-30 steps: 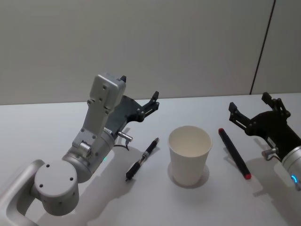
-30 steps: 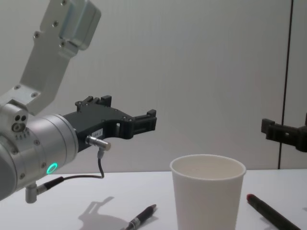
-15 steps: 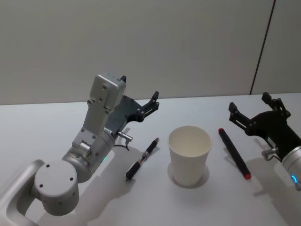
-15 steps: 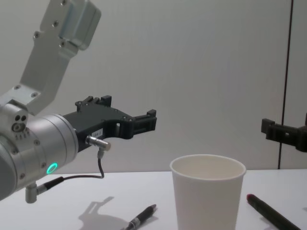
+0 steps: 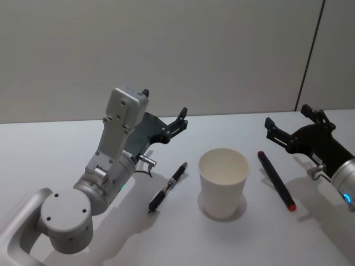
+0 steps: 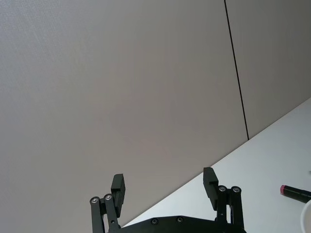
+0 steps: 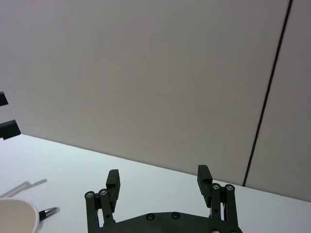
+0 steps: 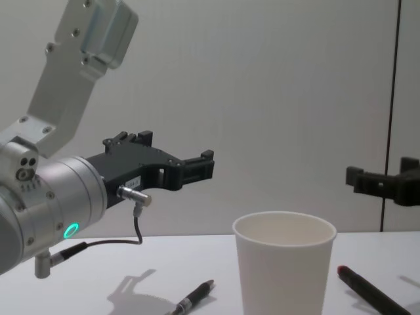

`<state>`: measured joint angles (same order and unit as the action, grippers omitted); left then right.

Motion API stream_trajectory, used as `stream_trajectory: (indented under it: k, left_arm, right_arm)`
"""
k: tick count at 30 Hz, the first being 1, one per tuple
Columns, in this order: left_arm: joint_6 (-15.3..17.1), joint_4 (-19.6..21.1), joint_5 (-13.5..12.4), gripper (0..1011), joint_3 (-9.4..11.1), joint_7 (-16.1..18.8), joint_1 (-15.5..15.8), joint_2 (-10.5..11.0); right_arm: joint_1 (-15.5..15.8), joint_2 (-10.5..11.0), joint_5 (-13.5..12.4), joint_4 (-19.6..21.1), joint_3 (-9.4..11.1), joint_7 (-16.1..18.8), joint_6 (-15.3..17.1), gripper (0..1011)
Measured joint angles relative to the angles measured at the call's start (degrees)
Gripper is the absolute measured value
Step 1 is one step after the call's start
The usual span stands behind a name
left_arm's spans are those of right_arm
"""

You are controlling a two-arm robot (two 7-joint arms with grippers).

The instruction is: Place the pen into the pen holder.

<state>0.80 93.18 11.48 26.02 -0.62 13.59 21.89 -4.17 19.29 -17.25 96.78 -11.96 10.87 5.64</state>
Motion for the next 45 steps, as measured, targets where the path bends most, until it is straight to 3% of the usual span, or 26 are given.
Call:
stream_trajectory:
  k: [7,16,27,45]
  left_arm:
    - [0.0,0.0,0.0,1001,0.0,0.0,0.0,0.0]
    - [0.0,0.0,0.0,1001,0.0,0.0,0.0,0.0]
    - [0.0,0.0,0.0,1001,0.0,0.0,0.0,0.0]
    - [0.0,0.0,0.0,1001,0.0,0.0,0.0,0.0]
  right_arm:
    - [-4.13,-0.09,0.2,-3.5,0.36,5.27,4.17,1001]
    - [-10.5,-0.1,3.42,-6.66,0.48,12.21,14.42,1001]
    - [-13.55,-0.07,6.7,-5.63,0.14,13.71,21.4,1001]
    - [-14.24,-0.18,7.16,-4.7,-0.11,13.13,25.61,1001]
